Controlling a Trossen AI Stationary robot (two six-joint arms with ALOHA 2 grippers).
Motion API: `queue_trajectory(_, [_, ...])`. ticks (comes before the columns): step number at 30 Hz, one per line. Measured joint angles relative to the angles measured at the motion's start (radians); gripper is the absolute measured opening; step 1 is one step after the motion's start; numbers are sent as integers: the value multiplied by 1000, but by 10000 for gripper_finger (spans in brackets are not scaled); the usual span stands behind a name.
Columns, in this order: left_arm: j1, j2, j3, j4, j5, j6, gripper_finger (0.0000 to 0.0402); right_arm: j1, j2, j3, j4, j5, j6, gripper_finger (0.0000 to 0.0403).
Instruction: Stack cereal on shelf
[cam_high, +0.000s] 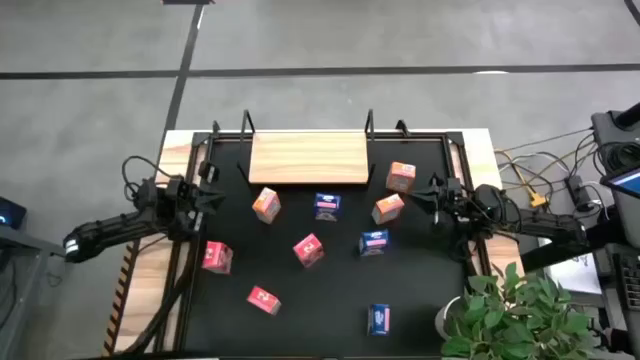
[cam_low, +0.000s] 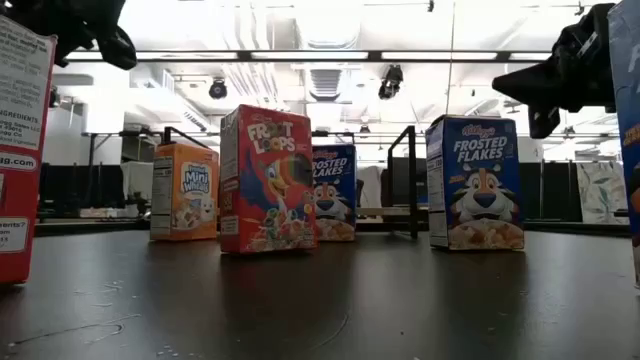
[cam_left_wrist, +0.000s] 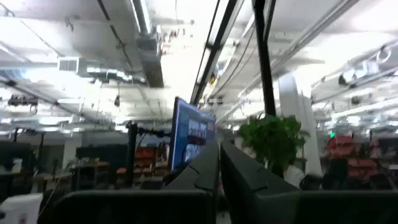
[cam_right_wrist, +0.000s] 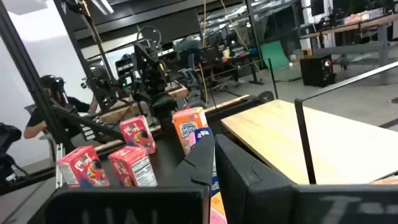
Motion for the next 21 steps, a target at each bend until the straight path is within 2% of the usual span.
queue_trajectory(6, [-2,0,0,20,1,-36,0,0,0,0,56,53,-21,9])
queue_trajectory(12, [-2,0,0,21,1,-58,0,0,8,0,207,51,-77,9])
queue_trajectory(21, [-13,1,0,39,2,-82,0,0,54,0,295,51,-135,9])
